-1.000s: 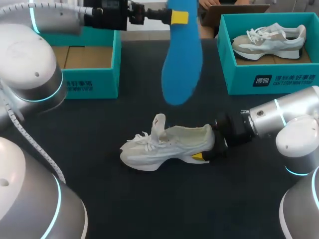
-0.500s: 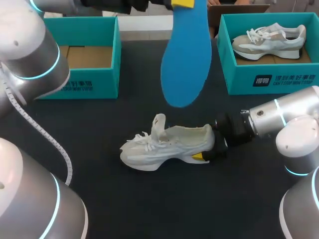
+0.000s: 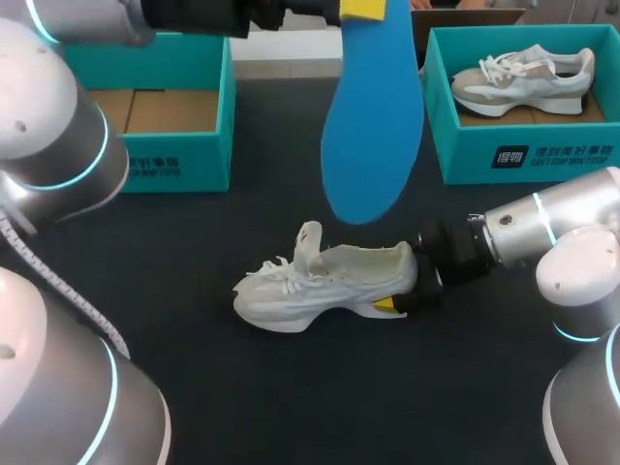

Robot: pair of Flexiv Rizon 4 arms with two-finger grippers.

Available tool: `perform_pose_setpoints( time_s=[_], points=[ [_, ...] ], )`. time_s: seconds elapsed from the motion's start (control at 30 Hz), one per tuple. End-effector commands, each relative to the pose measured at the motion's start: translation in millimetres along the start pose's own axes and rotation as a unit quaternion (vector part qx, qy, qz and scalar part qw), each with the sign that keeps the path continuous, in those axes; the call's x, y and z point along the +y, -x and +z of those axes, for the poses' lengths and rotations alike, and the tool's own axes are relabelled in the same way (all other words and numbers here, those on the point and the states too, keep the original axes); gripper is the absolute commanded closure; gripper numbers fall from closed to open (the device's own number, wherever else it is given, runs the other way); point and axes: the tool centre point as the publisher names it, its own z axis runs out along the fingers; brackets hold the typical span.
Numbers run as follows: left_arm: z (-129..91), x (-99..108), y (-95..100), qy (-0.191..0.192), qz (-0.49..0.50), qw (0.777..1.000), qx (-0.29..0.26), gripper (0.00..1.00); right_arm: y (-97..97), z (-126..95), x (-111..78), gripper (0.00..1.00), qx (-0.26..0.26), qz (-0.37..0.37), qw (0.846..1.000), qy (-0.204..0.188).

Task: Take the shoe out of the shoebox, open the shoe tongue, remove and reinsert the insole, then place the shoe into the shoebox

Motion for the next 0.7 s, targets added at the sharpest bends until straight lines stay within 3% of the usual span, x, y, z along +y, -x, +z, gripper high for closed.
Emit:
perform_pose_setpoints(
  time_s=[0.03,0.43,0.7],
  points=[
    [-2,12,-2.4,-0.01,-0.011,1.0,0.004,1.0,1.5,5,-4.6,1.0,0.0,0.0,1.0,-0.002],
    [11,37,0.3,0.0,-0.087,0.996,0.03,1.0,1.5,5,-4.6,1.0,0.0,0.0,1.0,-0.002],
    [11,40,1.7,-0.005,-0.101,0.995,0.02,1.0,1.5,5,-4.6,1.0,0.0,0.0,1.0,-0.002]
  ],
)
